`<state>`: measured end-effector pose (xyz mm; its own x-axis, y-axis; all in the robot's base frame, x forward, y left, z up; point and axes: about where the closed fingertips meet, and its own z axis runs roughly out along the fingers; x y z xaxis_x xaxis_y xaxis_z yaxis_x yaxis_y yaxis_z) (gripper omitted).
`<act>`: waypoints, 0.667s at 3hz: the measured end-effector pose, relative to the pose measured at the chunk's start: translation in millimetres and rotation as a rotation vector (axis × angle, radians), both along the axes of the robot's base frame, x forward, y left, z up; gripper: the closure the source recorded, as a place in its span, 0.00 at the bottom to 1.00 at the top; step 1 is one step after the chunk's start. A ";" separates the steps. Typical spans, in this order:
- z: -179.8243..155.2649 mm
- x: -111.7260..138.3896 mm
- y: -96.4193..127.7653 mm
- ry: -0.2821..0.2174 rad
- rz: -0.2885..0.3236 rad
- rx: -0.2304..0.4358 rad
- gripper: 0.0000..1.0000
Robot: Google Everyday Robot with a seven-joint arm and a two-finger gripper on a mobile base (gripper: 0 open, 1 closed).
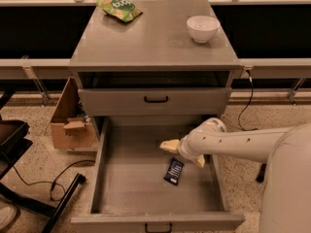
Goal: Pick rxbar blueberry from middle drawer and place on counter
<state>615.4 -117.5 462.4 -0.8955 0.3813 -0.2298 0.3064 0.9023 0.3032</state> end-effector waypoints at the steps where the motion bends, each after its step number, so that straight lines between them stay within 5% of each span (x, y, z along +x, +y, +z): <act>1: 10.7 -7.2 10.1 0.020 0.067 -0.034 0.00; 2: 56.5 -34.1 18.0 0.061 0.206 -0.104 0.00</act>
Offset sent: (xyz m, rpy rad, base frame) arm -0.0678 0.0190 0.1357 -0.2532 0.0923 0.5032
